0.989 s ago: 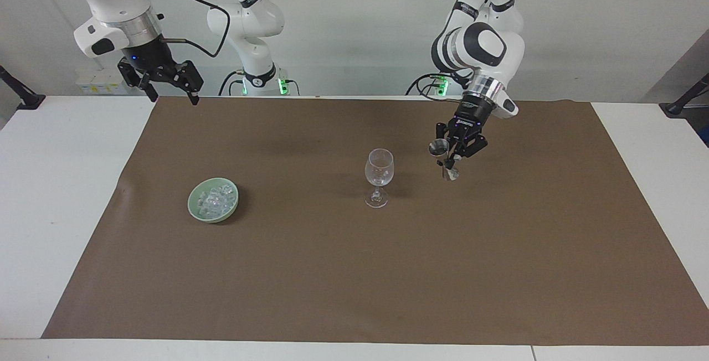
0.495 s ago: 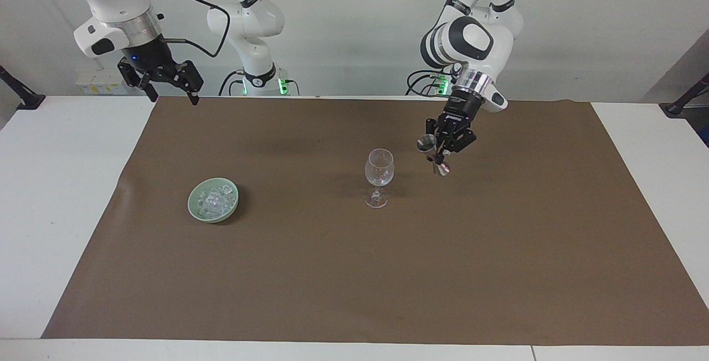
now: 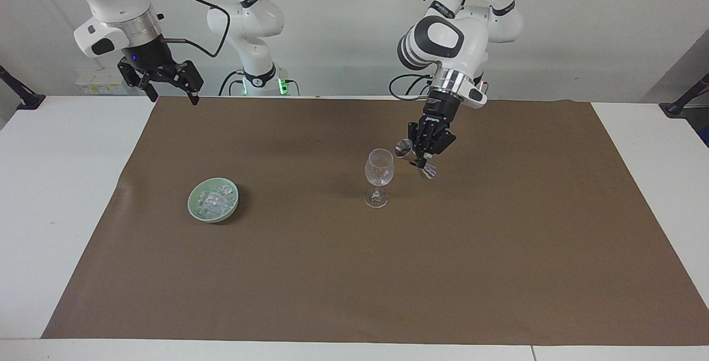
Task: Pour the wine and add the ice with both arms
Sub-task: 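Lift the jigger with the left gripper and carry it over the glass, then tilt the jigger with the left gripper to pour into the glass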
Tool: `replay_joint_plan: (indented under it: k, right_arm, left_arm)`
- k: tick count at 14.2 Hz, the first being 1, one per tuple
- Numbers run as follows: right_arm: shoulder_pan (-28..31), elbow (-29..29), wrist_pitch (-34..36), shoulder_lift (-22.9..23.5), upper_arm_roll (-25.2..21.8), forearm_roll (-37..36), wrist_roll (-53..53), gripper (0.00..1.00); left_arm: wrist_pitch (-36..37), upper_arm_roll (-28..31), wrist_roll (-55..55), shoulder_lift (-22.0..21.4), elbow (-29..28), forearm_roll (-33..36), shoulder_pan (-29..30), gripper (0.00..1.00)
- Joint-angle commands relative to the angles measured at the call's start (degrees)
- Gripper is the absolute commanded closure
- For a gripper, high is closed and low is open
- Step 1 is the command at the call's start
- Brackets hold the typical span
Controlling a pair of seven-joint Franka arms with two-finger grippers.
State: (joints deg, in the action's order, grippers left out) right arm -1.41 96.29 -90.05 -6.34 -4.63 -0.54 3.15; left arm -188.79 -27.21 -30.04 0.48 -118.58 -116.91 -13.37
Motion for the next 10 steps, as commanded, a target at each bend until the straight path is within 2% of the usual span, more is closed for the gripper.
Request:
replay_joint_plan:
  k: [1,10]
  right_arm:
    - [0.2,1.3,0.0,-1.3,0.1,0.5,-1.2,0.00]
    - [0.2,1.3,0.0,-1.3,0.1,0.5,-1.2,0.00]
  left_arm:
    - [-2.3,0.4,2.1,1.2,1.4,0.5,-1.1,1.00]
    - [-3.8,0.3,5.7,1.5,-0.3,0.3,-3.0,1.00]
